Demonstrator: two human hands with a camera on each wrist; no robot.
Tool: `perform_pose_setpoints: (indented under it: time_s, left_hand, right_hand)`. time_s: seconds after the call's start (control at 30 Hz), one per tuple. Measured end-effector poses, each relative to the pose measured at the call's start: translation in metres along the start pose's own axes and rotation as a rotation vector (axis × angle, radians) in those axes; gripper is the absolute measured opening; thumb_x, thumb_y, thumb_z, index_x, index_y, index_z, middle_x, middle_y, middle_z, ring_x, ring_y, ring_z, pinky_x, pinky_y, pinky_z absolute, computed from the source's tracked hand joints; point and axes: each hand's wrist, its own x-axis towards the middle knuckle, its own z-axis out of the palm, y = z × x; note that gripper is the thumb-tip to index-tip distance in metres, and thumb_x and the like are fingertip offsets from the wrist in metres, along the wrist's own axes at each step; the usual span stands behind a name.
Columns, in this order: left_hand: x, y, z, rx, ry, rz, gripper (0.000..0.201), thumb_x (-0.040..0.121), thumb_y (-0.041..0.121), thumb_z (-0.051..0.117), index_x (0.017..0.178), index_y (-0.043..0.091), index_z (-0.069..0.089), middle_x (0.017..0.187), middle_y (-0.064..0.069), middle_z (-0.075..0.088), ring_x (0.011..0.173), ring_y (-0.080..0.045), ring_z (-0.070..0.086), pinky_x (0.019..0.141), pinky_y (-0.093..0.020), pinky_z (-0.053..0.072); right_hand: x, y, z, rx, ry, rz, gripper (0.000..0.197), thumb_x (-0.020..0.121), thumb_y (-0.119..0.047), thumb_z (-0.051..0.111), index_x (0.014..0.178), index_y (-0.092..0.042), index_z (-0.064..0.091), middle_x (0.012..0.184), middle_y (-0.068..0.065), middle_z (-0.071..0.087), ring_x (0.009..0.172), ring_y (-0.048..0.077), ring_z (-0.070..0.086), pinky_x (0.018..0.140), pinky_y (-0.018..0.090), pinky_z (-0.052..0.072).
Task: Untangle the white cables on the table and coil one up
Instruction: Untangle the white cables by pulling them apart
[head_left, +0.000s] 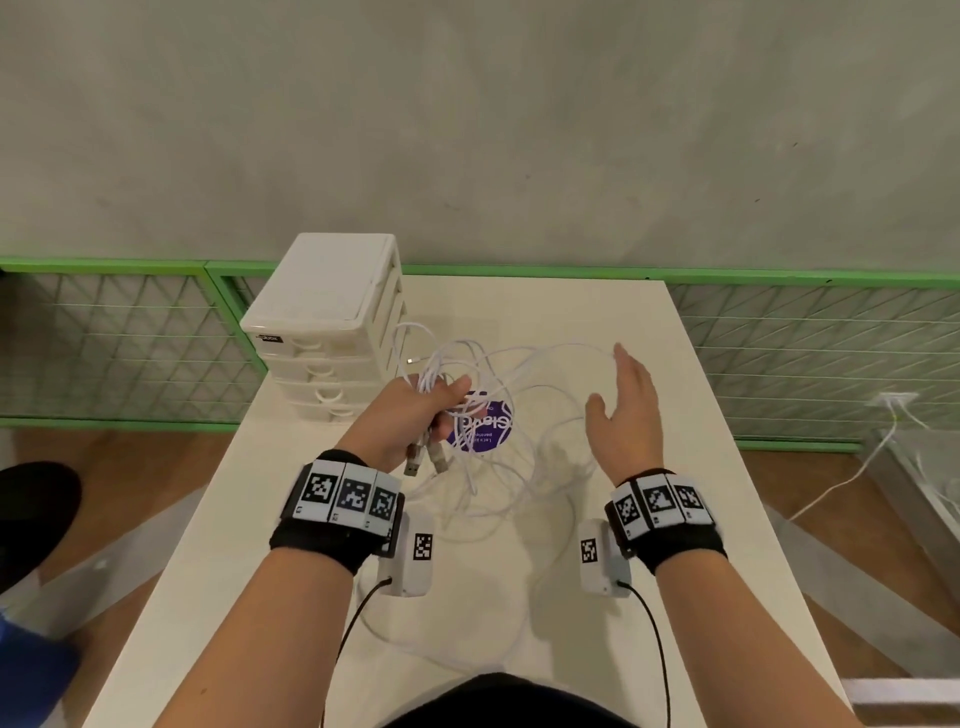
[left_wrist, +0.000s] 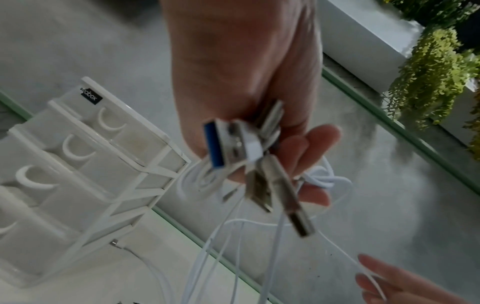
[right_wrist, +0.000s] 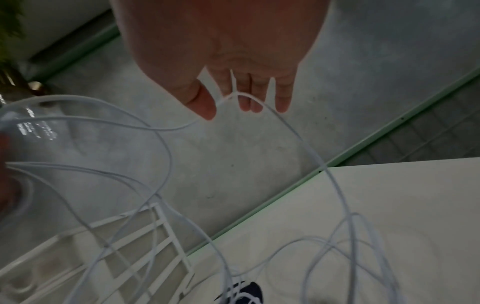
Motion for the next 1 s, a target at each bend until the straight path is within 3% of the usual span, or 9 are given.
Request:
perform_pose_setpoints:
  time_s: [0.17, 0.27, 0.4, 0.47, 0.53, 0.63, 0.77, 0.87, 1.0]
  left_hand:
    - [0.004, -0.005, 0.001, -0.028, -0.007, -0.022, 0.045, 0.077, 0.032, 0.079, 0.063, 0.022, 0.038, 0.043, -0.001, 0.043, 0.036, -0.015, 0.036, 0.045, -0.03, 0.033]
    - [0.003, -0.005, 0.006, -0.045, 0.029, -0.023, 0.043, 0.075, 0.034, 0.08, 0.062, 0.023, 0.04, 0.044, -0.001, 0.042, 0.039, -0.017, 0.033, 0.052, -0.038, 0.033]
    - [0.0, -0.003, 0.015, -0.016, 0.06, -0.012, 0.039, 0.086, 0.02, 0.07, 0.066, 0.018, 0.038, 0.043, -0.003, 0.04, 0.032, -0.013, 0.032, 0.037, -0.022, 0.03]
    - [-0.001, -0.003, 0.02, 0.035, 0.061, -0.023, 0.038, 0.087, 0.02, 0.07, 0.067, 0.018, 0.038, 0.043, -0.003, 0.04, 0.03, -0.012, 0.032, 0.032, -0.018, 0.026]
    - [0.0, -0.004, 0.022, 0.047, 0.05, -0.025, 0.038, 0.086, 0.022, 0.071, 0.066, 0.018, 0.039, 0.042, -0.003, 0.039, 0.032, -0.013, 0.031, 0.035, -0.022, 0.028]
    - [-0.001, -0.004, 0.023, 0.043, 0.011, -0.018, 0.037, 0.087, 0.025, 0.07, 0.064, 0.018, 0.041, 0.043, 0.0, 0.041, 0.037, -0.012, 0.033, 0.04, -0.022, 0.027]
    - [-0.004, -0.001, 0.016, 0.123, -0.055, -0.014, 0.037, 0.092, 0.023, 0.063, 0.062, 0.017, 0.042, 0.046, -0.005, 0.043, 0.038, -0.011, 0.034, 0.039, -0.019, 0.028]
    - [-0.006, 0.001, 0.003, 0.182, -0.099, -0.018, 0.04, 0.093, 0.017, 0.061, 0.061, 0.017, 0.037, 0.046, -0.005, 0.04, 0.037, -0.014, 0.034, 0.034, -0.018, 0.027]
    - [-0.01, 0.007, -0.004, 0.2, -0.177, -0.017, 0.038, 0.094, 0.01, 0.058, 0.063, 0.014, 0.036, 0.056, -0.018, 0.052, 0.036, -0.018, 0.041, 0.03, -0.014, 0.028]
  right_hand:
    - [-0.003, -0.016, 0.008, 0.016, 0.032, -0.161, 0.035, 0.087, -0.023, 0.055, 0.12, -0.014, 0.059, 0.139, 0.008, 0.045, 0.132, 0.024, 0.038, 0.111, 0.038, 0.029]
    - [-0.007, -0.018, 0.017, -0.004, 0.0, -0.175, 0.034, 0.083, -0.034, 0.064, 0.112, -0.015, 0.064, 0.132, 0.008, 0.052, 0.128, 0.024, 0.043, 0.108, 0.041, 0.032]
    - [-0.017, -0.029, 0.026, 0.144, -0.095, -0.177, 0.007, 0.081, -0.028, 0.071, 0.084, -0.021, 0.071, 0.088, -0.005, 0.065, 0.089, 0.013, 0.059, 0.081, 0.031, 0.046]
    - [-0.023, -0.037, 0.028, 0.255, -0.136, -0.179, 0.01, 0.083, -0.018, 0.069, 0.089, -0.025, 0.072, 0.088, -0.01, 0.065, 0.088, 0.007, 0.058, 0.078, 0.019, 0.043]
    - [-0.026, -0.044, 0.029, 0.305, -0.158, -0.224, 0.026, 0.084, -0.008, 0.065, 0.105, -0.022, 0.069, 0.102, -0.01, 0.063, 0.1, 0.005, 0.055, 0.088, 0.01, 0.039]
    - [-0.027, -0.054, 0.029, 0.25, -0.345, -0.269, 0.034, 0.085, -0.001, 0.059, 0.116, -0.015, 0.065, 0.111, -0.006, 0.061, 0.105, 0.004, 0.052, 0.088, 0.0, 0.032]
    - [-0.013, -0.052, 0.014, 0.247, -0.329, -0.143, 0.026, 0.084, 0.002, 0.057, 0.094, -0.015, 0.075, 0.09, -0.004, 0.072, 0.074, -0.006, 0.061, 0.077, 0.014, 0.047]
    - [0.008, -0.032, -0.006, 0.184, -0.164, -0.064, 0.027, 0.085, -0.002, 0.058, 0.094, -0.022, 0.074, 0.08, -0.007, 0.07, 0.076, 0.004, 0.065, 0.081, 0.023, 0.05]
    - [0.014, -0.013, -0.021, 0.091, -0.089, 0.031, 0.031, 0.088, -0.004, 0.051, 0.095, -0.025, 0.073, 0.079, -0.008, 0.067, 0.074, 0.009, 0.063, 0.078, 0.022, 0.046]
